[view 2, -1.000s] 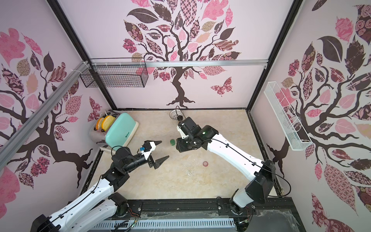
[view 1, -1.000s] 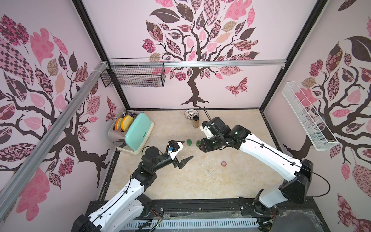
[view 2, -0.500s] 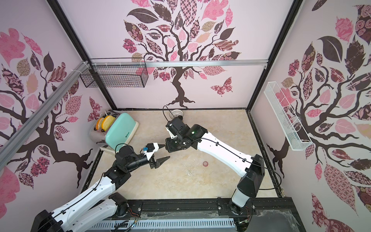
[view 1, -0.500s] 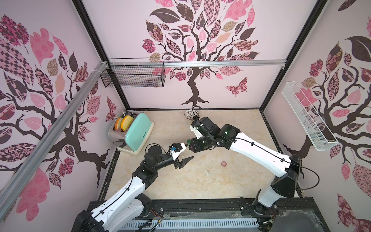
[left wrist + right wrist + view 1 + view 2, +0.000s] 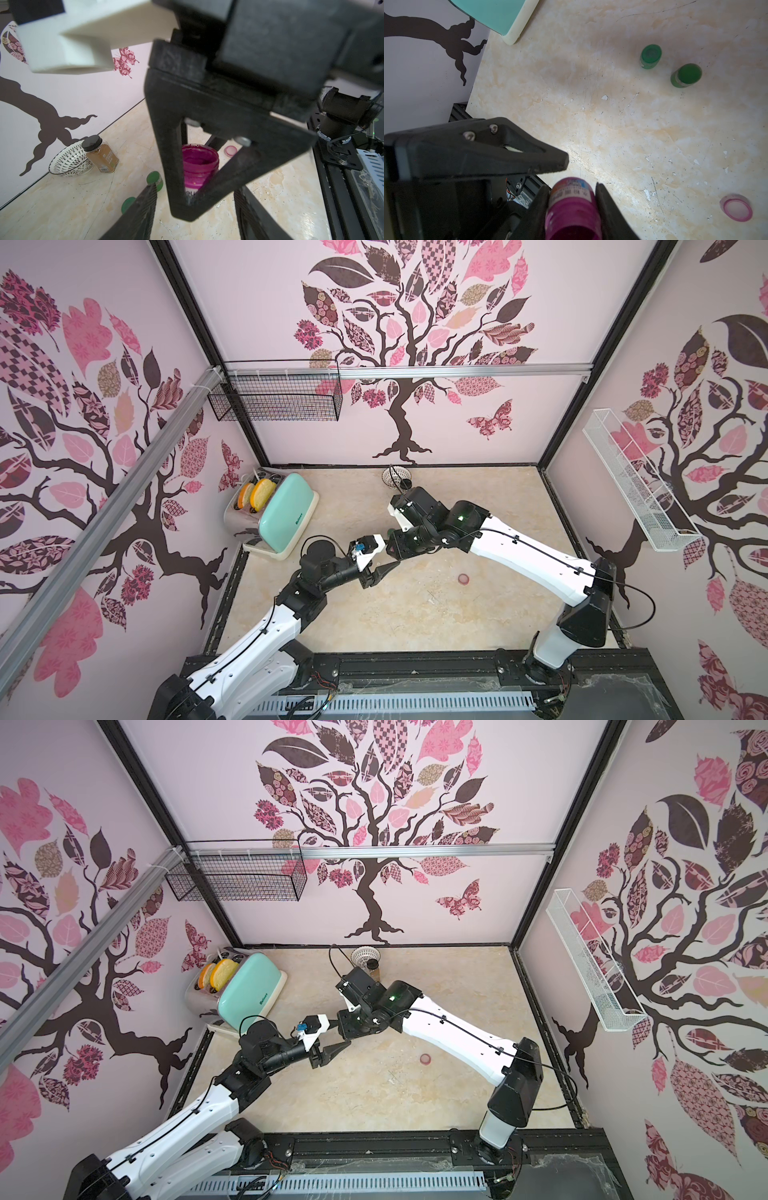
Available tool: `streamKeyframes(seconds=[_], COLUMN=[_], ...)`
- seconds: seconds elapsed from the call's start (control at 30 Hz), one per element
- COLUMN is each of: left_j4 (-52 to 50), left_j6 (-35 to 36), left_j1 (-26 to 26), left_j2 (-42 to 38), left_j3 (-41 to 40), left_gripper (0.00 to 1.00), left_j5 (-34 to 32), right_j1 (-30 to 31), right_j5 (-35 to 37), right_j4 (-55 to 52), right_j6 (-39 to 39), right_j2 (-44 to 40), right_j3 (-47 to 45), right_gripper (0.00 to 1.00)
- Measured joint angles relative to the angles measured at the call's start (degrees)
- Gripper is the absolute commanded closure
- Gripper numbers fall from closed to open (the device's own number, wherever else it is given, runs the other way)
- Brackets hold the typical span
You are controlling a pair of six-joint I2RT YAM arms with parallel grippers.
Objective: Close the paint jar lid
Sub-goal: Pick up the paint jar from the center of the board.
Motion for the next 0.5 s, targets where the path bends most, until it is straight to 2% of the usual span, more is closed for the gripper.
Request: streamKeyframes(seconds=[0.3,0.5], left_j4=[-0.8,-1.1], left_j6=[0.2,0.4], left_j1=[0.0,0.0], left_j2=[0.4,0.4], left_j3=[0.7,0.9], left_gripper=[0.48,0.60], left_j5=[0.0,0.1], right_j1=[0.7,0.9], right_j5=[0.0,-0.1], right_j4=[0.3,0.5], right_j6=[0.8,1.3], right_j2=[0.8,0.8], right_j3=[0.7,0.7], right_gripper=[0.64,0.64])
